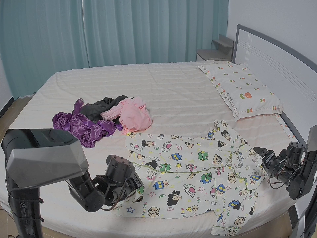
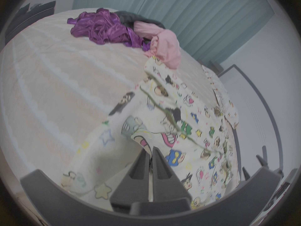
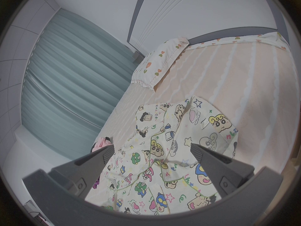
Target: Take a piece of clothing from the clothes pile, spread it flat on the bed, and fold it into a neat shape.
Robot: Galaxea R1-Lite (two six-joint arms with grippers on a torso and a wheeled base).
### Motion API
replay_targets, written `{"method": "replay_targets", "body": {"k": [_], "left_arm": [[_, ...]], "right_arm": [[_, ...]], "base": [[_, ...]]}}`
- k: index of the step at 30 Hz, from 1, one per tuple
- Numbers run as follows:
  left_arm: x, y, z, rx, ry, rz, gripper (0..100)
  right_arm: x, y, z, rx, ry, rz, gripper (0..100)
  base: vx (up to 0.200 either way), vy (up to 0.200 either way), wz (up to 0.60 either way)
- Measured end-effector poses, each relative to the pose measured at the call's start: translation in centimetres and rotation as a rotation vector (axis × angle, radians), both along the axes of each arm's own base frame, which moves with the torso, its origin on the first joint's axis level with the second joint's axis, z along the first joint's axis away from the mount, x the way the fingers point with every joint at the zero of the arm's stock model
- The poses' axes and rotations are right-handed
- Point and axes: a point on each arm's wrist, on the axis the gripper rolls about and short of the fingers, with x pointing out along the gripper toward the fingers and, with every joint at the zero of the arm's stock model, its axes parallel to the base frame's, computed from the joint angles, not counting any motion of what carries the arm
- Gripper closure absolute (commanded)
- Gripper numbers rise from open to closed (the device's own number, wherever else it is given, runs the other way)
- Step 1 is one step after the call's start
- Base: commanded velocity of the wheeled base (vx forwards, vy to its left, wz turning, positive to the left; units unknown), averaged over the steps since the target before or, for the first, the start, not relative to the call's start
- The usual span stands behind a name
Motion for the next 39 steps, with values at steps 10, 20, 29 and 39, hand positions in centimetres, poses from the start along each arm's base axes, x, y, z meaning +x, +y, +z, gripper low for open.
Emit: {"method": "replay_targets", "body": {"k": [10, 20, 29, 39], "left_arm": [[3.7, 2.9, 1.2, -0.049, -0.143, 0.016, 100], [5.4, 4.8, -0.7, -0.043, -0.176, 0.009, 100], [6.6, 5.1, -1.2, -0.046, -0.187, 0.027, 0], [5.6, 7.2, -1.5, -0.054, -0.134, 0.058, 0]], "right_arm": [[-0.3, 0.4, 0.3, 0.000, -0.006, 0.016, 0], [-0.4, 0.4, 0.3, 0.000, -0.003, 0.019, 0], [-0.6, 0.5, 0.3, -0.002, 0.004, 0.020, 0], [-2.9, 1.4, -0.4, -0.068, 0.085, 0.091, 0]], "base": [[0.000, 0.000, 0.00], [0.000, 0.000, 0.00], [0.000, 0.000, 0.00], [0.000, 0.000, 0.00]]}}
